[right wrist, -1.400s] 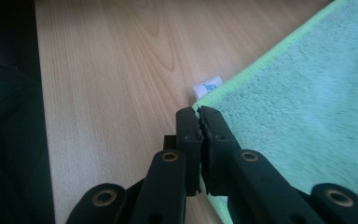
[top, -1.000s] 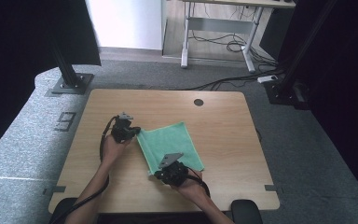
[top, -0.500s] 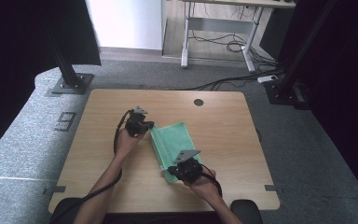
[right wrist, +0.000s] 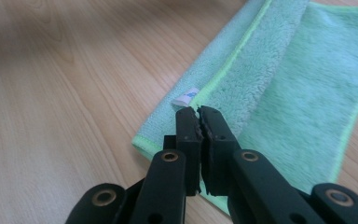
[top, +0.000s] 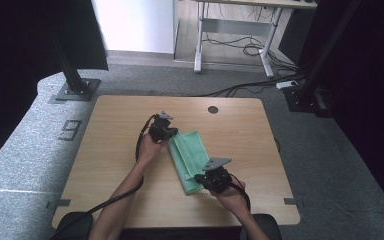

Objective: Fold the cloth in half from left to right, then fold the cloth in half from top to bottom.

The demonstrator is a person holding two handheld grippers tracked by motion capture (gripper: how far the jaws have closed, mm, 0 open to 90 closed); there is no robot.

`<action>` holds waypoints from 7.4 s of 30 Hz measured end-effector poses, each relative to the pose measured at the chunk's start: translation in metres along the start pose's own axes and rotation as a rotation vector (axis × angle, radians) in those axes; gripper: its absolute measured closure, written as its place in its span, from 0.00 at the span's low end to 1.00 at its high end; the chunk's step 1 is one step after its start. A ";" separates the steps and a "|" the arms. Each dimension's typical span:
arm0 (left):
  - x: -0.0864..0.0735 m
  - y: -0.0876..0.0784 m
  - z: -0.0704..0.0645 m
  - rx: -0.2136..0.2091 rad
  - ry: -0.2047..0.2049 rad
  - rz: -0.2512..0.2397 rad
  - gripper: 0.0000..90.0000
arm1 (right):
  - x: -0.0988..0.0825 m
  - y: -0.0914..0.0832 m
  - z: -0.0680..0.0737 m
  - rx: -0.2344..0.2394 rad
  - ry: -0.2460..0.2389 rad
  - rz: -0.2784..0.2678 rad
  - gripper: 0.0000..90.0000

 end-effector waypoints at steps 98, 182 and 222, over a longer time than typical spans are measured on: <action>-0.021 0.029 0.042 0.213 -0.023 0.040 0.17 | -0.052 0.018 -0.045 -0.077 0.064 0.097 0.50; -0.165 -0.102 0.001 0.044 0.049 0.102 0.09 | -0.065 0.013 -0.061 -0.173 0.142 0.078 0.00; -0.165 -0.094 0.008 0.074 0.046 0.092 0.00 | -0.074 0.017 -0.066 -0.201 0.149 0.058 0.00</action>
Point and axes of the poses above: each handheld gripper's, and its own axes: y roughly forward along the jaws, x roughly out of its top, z roughly to its left, the point moved 8 cm from there along y, roughly forward along the jaws, and after that the axes turned 10 degrees about -y, right-handed, at the moved point
